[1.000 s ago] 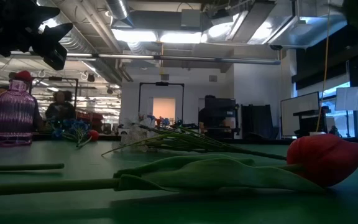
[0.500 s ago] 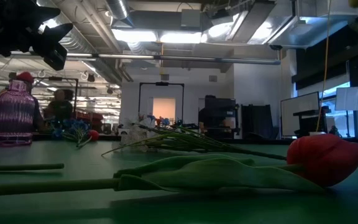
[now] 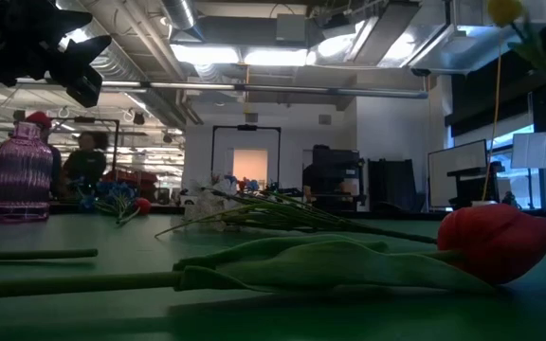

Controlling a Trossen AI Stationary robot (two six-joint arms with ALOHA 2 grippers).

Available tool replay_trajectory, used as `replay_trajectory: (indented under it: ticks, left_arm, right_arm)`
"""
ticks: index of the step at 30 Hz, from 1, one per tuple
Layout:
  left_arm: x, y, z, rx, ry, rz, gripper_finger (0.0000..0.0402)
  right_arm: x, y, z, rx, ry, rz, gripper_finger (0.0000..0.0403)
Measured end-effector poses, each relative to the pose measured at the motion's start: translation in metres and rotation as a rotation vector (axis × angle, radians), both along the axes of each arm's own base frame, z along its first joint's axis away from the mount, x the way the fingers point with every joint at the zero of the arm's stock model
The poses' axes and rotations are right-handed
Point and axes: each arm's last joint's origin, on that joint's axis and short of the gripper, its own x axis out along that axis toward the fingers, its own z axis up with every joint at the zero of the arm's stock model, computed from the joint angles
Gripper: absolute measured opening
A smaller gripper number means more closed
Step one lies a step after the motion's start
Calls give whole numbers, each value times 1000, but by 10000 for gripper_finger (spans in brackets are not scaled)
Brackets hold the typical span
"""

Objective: Sort flowers into vase by color
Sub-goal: Put the top white flower into the blue vase

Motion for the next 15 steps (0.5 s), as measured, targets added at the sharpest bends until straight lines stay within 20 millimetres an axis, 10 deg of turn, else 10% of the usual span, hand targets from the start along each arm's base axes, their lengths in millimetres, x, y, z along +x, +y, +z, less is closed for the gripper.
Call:
replay_trajectory:
  ticks: [6,15]
  left_arm:
    - [0,0,0,0,0,1,133]
    - [0,0,0,0,0,0,133]
  right_arm:
    - [33,0,34,-126,-184,96,92]
    - [139,1,68,-158,-262,460,92]
